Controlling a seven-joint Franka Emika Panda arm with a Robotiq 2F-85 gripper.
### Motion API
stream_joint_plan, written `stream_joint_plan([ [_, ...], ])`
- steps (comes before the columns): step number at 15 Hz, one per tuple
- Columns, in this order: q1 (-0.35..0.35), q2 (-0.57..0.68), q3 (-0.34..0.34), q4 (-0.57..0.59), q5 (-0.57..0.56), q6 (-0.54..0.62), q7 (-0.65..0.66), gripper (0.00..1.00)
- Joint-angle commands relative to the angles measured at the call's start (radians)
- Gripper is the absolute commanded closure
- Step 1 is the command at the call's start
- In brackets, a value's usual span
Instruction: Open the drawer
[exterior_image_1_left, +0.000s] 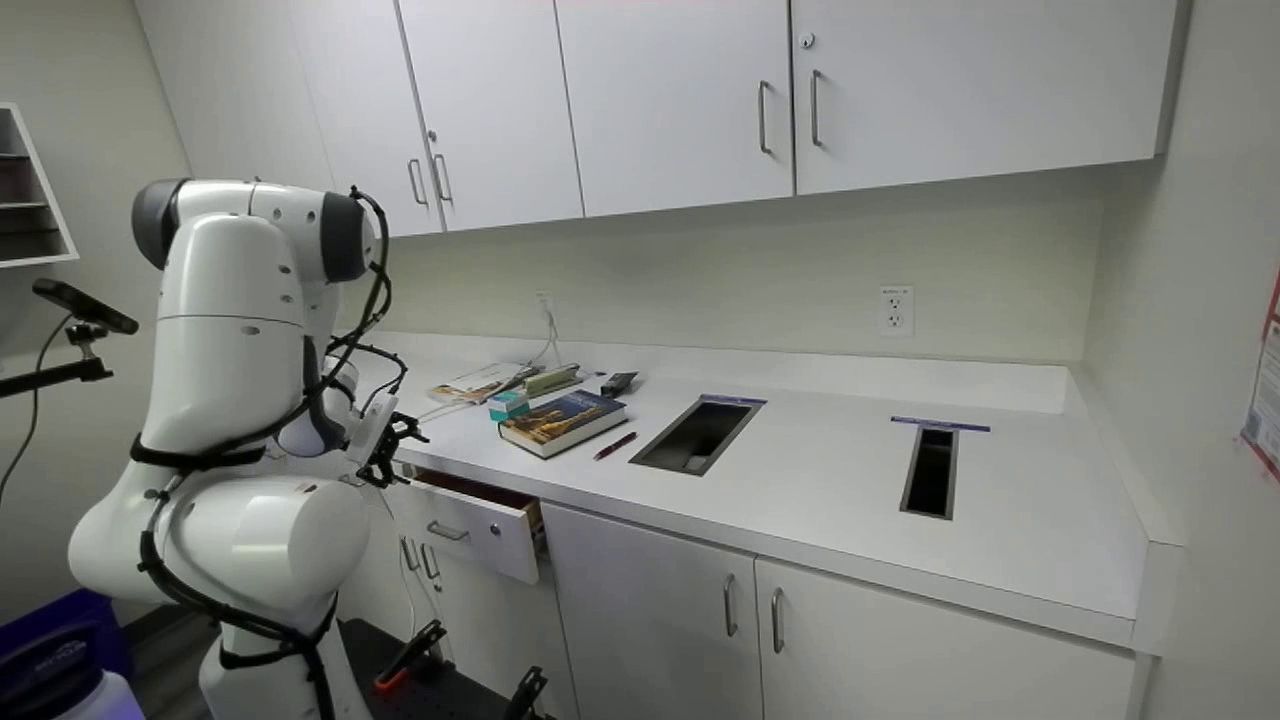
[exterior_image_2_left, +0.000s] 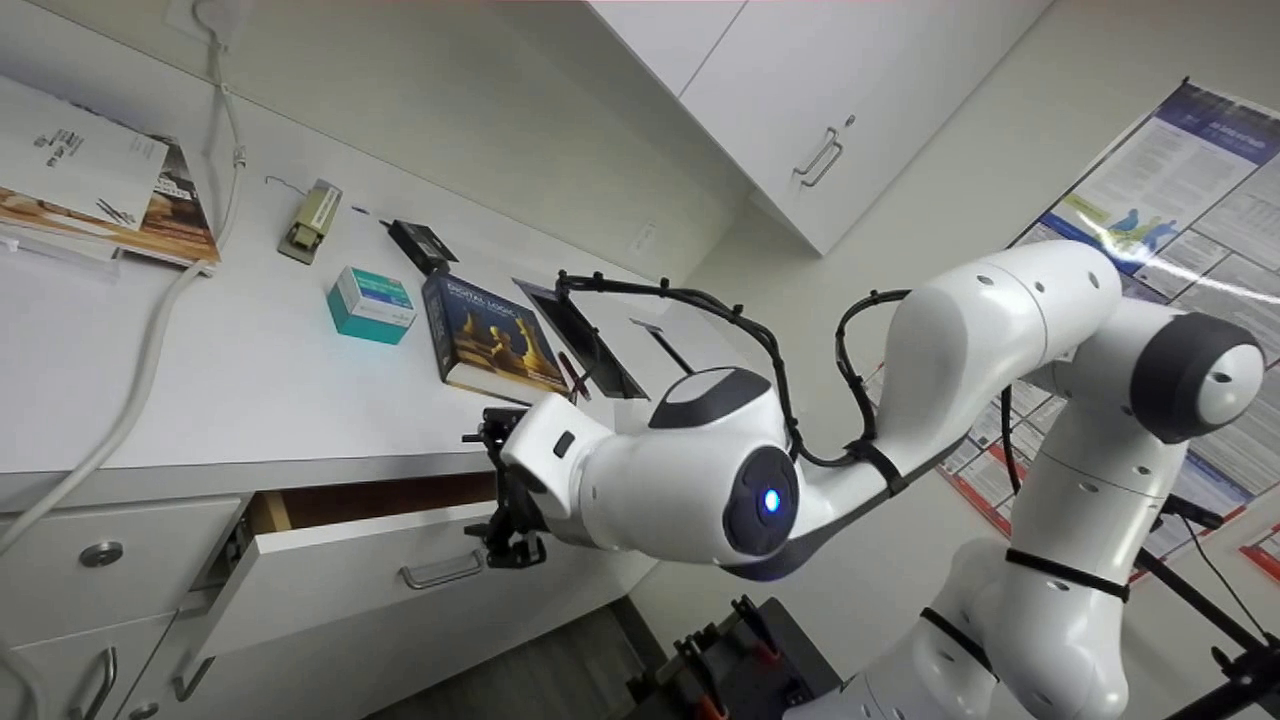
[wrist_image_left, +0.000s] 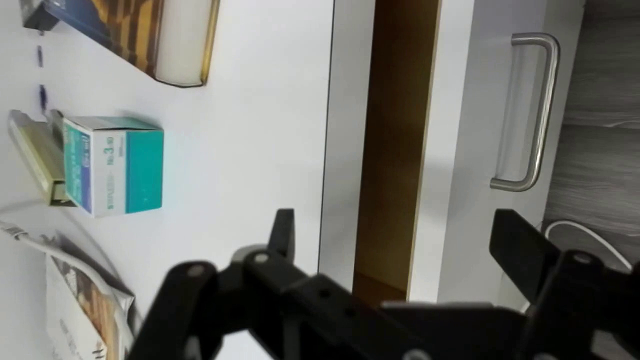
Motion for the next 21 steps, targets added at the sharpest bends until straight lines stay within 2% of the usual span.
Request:
stream_joint_plan([
  [1, -0.029, 0.029, -0.044, 0.045, 0.189, 0.133, -0.259, 0.0],
  [4, -0.043, 0.036, -0.053, 0.03, 0.389, 0.201, -0.492, 0.0],
  [7, -0.018, 0.014, -0.066, 0.011, 0.499, 0.198, -0.612, 0.0],
  [9, 0.012, 0.028, -0.098, 0.024, 0.492, 0.204, -0.589, 0.0],
  [12, 0.021, 0.029, -0.101, 0.025, 0.492, 0.203, -0.595, 0.0],
  [16, 0.017, 0.061, -0.135, 0.049, 0.495, 0.224, -0.587, 0.0],
  [21, -0.006, 0.097, -0.164, 0.064, 0.55, 0.313, -0.62, 0.0],
])
